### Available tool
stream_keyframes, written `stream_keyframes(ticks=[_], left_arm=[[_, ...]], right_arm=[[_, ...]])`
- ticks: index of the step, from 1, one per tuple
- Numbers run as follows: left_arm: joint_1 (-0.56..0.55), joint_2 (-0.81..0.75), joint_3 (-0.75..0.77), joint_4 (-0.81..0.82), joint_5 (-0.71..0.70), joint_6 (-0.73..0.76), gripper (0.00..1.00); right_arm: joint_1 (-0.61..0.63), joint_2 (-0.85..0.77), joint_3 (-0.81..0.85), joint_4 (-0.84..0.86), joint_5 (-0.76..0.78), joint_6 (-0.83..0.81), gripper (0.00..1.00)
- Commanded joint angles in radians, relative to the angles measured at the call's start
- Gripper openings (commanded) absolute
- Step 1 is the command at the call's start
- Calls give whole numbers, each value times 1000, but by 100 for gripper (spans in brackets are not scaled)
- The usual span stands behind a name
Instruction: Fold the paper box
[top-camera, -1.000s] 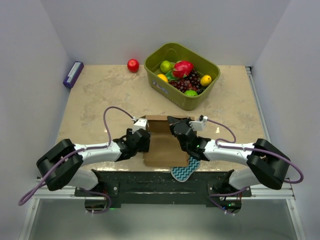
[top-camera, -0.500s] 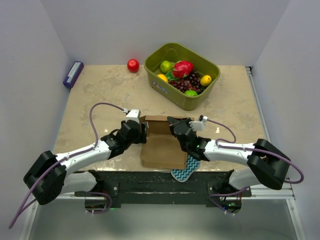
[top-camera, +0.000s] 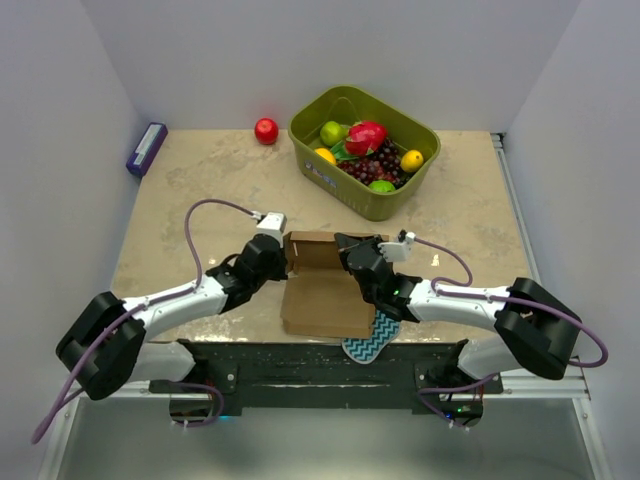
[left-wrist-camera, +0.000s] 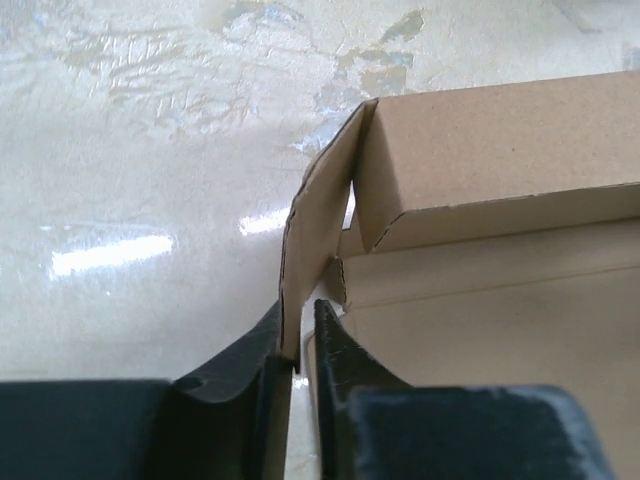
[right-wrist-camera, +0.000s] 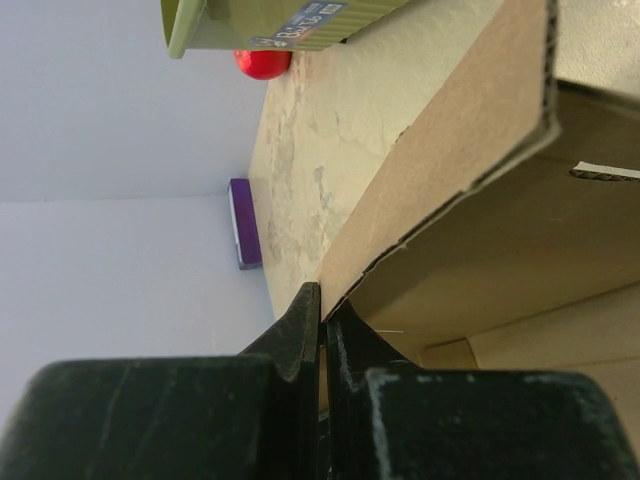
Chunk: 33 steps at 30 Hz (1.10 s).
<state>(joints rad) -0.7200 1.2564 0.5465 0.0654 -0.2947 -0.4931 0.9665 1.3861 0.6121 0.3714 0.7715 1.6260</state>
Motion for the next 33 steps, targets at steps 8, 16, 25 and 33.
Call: stream_keyframes(ticks=[8, 16, 25, 33], left_arm=[[-2, 72, 124, 7, 8, -2, 4], [-122, 71, 73, 31, -112, -35, 9], [-185, 100, 17, 57, -162, -111, 9], [-197, 46, -85, 166, -71, -104, 22]], right_arm=[[3, 14, 2, -57, 48, -69, 0], [3, 14, -6, -52, 51, -75, 0], [9, -15, -86, 116, 31, -215, 0], [23, -42, -198, 247, 14, -293, 0]])
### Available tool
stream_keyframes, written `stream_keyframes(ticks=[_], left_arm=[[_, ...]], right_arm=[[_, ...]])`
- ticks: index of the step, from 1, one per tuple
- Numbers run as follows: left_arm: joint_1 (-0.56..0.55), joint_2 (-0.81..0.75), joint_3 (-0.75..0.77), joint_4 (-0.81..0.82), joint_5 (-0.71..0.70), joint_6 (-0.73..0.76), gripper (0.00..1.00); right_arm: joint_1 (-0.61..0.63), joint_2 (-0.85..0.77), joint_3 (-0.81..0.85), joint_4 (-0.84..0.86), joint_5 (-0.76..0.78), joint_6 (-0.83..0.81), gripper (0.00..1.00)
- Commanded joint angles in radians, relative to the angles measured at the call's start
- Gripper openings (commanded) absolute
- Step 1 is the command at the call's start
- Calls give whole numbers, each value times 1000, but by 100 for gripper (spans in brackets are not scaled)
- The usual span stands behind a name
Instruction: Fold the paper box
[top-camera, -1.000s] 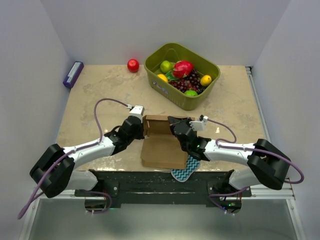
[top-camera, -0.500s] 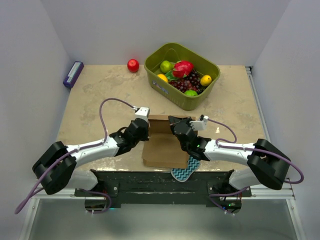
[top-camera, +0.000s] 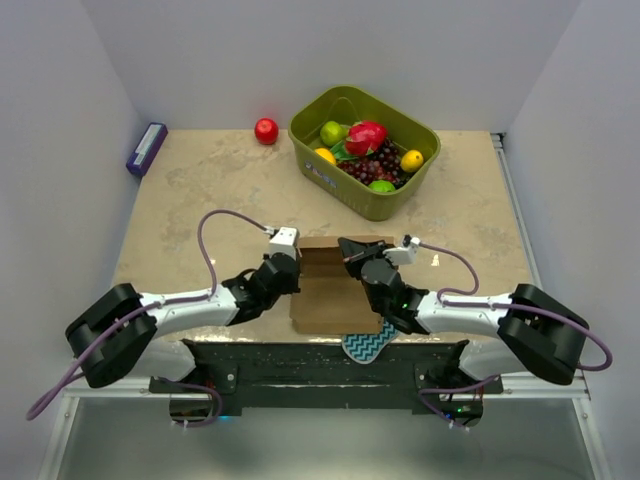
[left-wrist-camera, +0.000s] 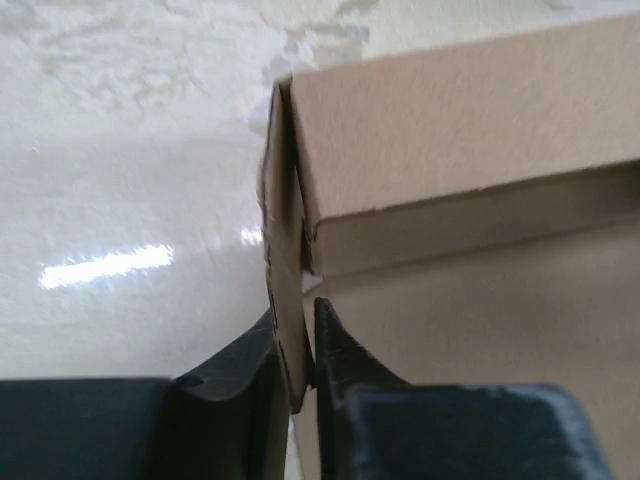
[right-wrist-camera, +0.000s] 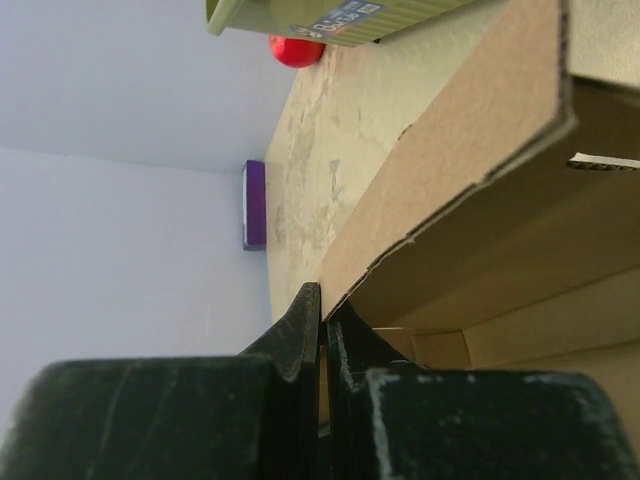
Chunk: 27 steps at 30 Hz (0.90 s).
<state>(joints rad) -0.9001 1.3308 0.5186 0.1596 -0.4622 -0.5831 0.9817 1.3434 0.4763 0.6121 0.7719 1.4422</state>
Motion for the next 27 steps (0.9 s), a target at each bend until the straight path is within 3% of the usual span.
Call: stream_keyframes(ticks=[1, 10, 13, 19, 23, 27], left_arm=[[-17, -35, -64, 101, 108, -11, 25], [-17, -171, -115, 130, 180, 48, 59], [-14, -249, -138, 107, 201, 60, 67], [33, -376, -132, 2, 252, 103, 68], [168, -478, -153, 6, 359, 108, 67], [201, -565, -180, 32, 347, 92, 67]], right_arm=[[8, -4, -68, 9, 10, -109, 0], [8, -15, -73, -6, 24, -112, 0], [8, -21, -71, -15, 29, -109, 0], [8, -35, -77, -26, 32, -109, 0], [8, -35, -79, -28, 30, -106, 0], [8, -33, -74, -28, 30, -108, 0]])
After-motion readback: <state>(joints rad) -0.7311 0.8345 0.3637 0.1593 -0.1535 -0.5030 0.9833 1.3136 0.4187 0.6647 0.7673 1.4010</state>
